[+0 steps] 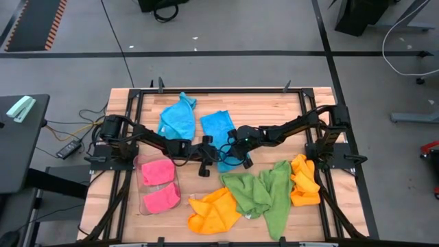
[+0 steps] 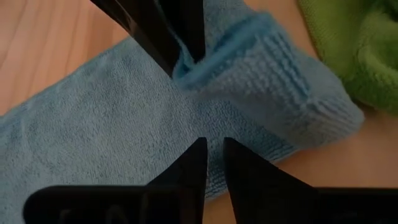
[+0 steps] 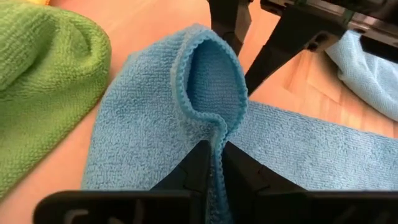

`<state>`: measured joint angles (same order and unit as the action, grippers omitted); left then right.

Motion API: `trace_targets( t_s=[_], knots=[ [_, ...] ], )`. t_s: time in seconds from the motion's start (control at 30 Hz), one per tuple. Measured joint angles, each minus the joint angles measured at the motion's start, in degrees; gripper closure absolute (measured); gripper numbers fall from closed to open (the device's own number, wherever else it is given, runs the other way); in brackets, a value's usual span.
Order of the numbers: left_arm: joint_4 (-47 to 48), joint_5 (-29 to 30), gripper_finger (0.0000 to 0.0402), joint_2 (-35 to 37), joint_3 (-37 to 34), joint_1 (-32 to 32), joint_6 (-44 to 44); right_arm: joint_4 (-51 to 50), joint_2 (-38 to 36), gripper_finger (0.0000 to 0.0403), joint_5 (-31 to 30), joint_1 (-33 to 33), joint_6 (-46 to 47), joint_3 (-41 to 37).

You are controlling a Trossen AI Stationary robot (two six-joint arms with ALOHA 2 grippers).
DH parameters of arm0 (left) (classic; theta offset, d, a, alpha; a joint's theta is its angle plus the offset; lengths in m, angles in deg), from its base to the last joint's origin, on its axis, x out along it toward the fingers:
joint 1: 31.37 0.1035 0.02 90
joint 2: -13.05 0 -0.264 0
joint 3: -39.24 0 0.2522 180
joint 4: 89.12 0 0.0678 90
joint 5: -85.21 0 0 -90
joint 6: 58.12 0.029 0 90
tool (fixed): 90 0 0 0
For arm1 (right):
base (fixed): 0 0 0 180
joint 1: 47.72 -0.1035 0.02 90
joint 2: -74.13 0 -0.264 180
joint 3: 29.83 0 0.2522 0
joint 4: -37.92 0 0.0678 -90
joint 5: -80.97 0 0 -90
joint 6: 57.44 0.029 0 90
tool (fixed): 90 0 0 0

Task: Fold microfiber towels
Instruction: Fold the bottom blue microfiber cloth

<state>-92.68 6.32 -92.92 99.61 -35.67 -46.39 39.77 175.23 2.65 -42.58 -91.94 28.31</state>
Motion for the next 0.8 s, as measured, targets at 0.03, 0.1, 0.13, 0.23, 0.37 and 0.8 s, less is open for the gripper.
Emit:
trace_targets(
  t_s=[0.03, 0.1, 0.13, 0.23, 0.37, 0.8],
  knots=[
    [0.5, 0.0, 0.0338, 0.0, 0.0, 0.0, -0.1, 0.0, 0.0, 0.0346, 0.0, 0.0, 0.0, 0.0],
    [1.1, 0.0, 0.0340, 0.0, 0.0, -0.2, 0.1, 0.0, 0.0, 0.0329, -1.0, 0.2, 0.0, 0.0],
    [1.3, 0.0, 0.0342, 0.0, 0.0, -0.4, 0.4, 0.0, 0.0, 0.0320, -1.5, 0.2, 0.0, 0.0],
    [1.8, 0.0, 0.0347, 0.0, 0.0, -0.8, 1.0, 0.3, 0.0, 0.0285, -2.0, 0.5, 0.2, 0.0],
    [2.5, 0.0, 0.0351, 0.0, 0.1, -0.9, 0.9, 0.4, 0.0, 0.0237, -2.2, 0.4, 1.6, 0.0],
    [3.0, 0.0, 0.0345, 0.0, 0.1, -0.8, -1.5, 1.3, -7.4, 0.0197, 2.9, -0.8, 11.4, 0.1]
  ],
)
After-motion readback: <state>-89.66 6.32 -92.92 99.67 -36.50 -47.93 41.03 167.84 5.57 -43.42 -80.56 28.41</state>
